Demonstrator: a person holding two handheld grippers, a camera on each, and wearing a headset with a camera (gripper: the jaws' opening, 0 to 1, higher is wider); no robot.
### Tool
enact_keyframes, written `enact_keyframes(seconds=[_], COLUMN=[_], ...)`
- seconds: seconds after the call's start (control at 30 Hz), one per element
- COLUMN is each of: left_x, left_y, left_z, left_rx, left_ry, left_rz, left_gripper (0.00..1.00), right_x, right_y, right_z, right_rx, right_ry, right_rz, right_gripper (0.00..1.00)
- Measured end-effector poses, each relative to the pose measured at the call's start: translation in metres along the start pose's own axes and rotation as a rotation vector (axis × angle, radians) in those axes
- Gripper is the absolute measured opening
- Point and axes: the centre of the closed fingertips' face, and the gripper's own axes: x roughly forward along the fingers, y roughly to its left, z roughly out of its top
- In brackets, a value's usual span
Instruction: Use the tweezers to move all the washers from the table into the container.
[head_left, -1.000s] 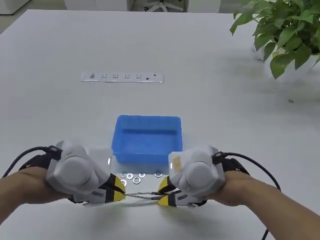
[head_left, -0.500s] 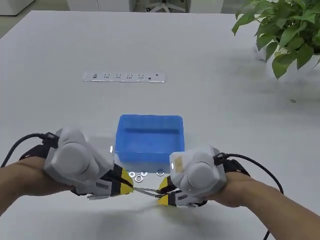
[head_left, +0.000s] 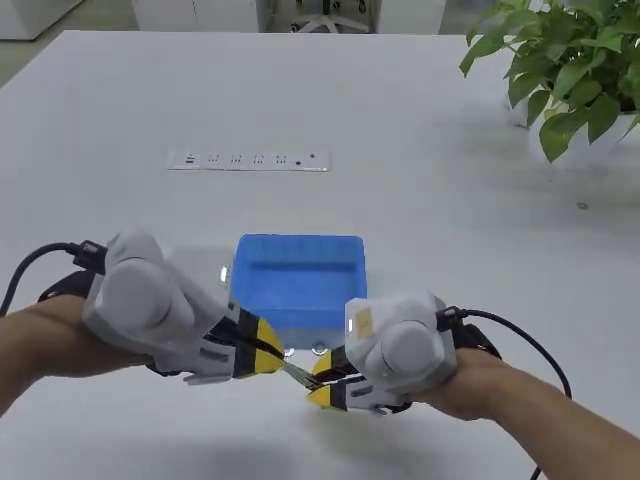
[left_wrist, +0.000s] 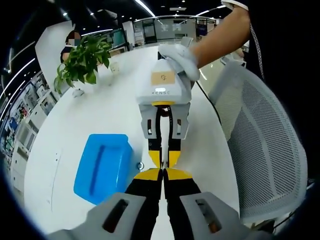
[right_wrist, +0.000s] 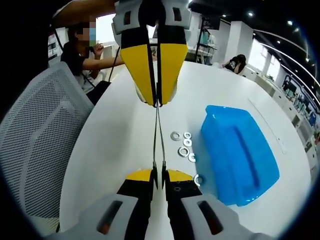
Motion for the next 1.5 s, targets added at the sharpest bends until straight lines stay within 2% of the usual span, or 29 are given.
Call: enact_keyframes(seconds=[0.3,0.6,0.73,0.93,1.03,1.33,1.5], left_x=[0.004,0.017,0.019,0.02,0.021,0.019,0.016], left_y=[-0.003,-0.012,-0.011,-0.01,-0.01,-0.009,-0.005], left_z=[0.011,0.021,0.023,0.022,0.016,0.018,0.019], left_rx=[0.025,0.05,0.048,0.059,0.068,0.064,0.065], left_ry=[-0.017,-0.035,-0.044,-0.045,-0.022,-0.037,-0.045], left_rz=[-0.012,-0.047,-0.051,-0.052,-0.054,-0.049,-0.04], left_gripper=[0.06,0.06,0.06,0.06,0.06,0.06,0.06], right_x=[0.003,0.007,0.005,0.005,0.005,0.004,0.002], right_y=[0.004,0.012,0.011,0.01,0.011,0.009,0.003], right_z=[0.006,0.002,0.002,0.002,0.002,0.004,0.007], right_rx=[0.015,0.015,0.027,0.023,0.025,0.013,0.001], right_ry=[-0.022,-0.022,-0.027,-0.026,-0.028,-0.029,-0.028], right_rz=[-0.003,0.01,0.006,0.007,0.008,0.004,-0.007], right_gripper=[0.11,0.1,0.1,0.1,0.1,0.11,0.11])
